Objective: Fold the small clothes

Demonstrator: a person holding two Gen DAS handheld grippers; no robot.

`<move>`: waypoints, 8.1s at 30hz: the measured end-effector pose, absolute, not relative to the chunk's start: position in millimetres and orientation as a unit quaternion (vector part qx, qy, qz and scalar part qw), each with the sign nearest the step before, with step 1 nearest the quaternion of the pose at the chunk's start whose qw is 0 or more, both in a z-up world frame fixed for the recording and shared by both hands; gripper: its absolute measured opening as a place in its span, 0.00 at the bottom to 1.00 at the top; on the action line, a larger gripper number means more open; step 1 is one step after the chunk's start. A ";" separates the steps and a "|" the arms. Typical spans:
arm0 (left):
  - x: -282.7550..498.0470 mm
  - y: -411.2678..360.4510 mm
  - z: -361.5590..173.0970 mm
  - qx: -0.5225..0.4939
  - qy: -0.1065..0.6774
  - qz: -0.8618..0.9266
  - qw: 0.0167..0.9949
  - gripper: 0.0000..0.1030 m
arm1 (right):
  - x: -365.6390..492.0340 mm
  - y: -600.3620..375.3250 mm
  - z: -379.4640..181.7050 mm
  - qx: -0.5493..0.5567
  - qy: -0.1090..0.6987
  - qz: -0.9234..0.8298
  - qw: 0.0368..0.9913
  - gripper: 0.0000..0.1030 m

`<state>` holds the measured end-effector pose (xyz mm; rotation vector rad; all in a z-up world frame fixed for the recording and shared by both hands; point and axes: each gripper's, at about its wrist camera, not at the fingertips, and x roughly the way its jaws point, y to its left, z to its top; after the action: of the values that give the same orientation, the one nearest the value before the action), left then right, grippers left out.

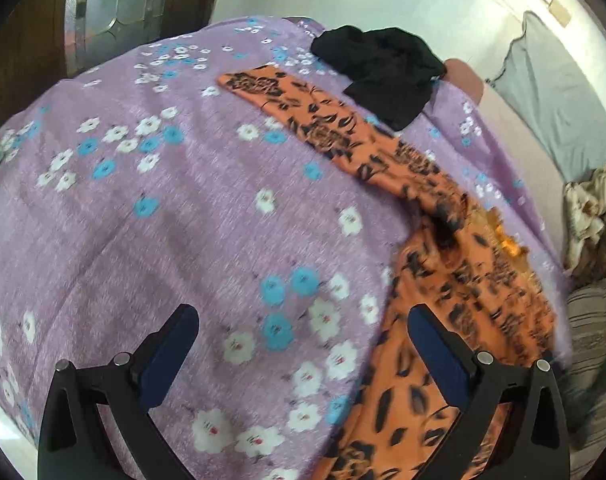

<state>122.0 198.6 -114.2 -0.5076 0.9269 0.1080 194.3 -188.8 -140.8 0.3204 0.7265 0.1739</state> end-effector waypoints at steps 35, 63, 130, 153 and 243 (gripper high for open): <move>315.4 281.2 -51.9 -0.231 0.368 0.174 0.884 0.04 | 185.3 -224.9 -166.6 0.252 0.349 0.117 0.895 0.99; 208.6 27.1 -64.7 -0.032 0.468 -0.032 0.883 0.64 | 135.2 -342.3 -135.4 0.454 0.322 0.095 0.825 0.99; -30.2 165.9 -124.0 -0.066 0.562 0.010 0.824 0.37 | -32.7 -370.2 -148.9 0.248 0.566 0.066 0.784 0.49; -44.0 155.7 -88.8 -0.097 0.540 -0.055 0.834 0.07 | -53.8 -390.2 -106.8 0.301 0.497 0.094 0.808 0.07; 251.8 85.4 -120.4 -0.195 0.509 0.020 0.838 0.17 | 192.9 -405.3 -155.0 0.516 0.399 -0.032 0.757 0.17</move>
<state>251.8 85.4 -120.4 -0.4132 1.0775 0.0418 192.9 -405.3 -155.0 1.1243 0.8700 -0.0705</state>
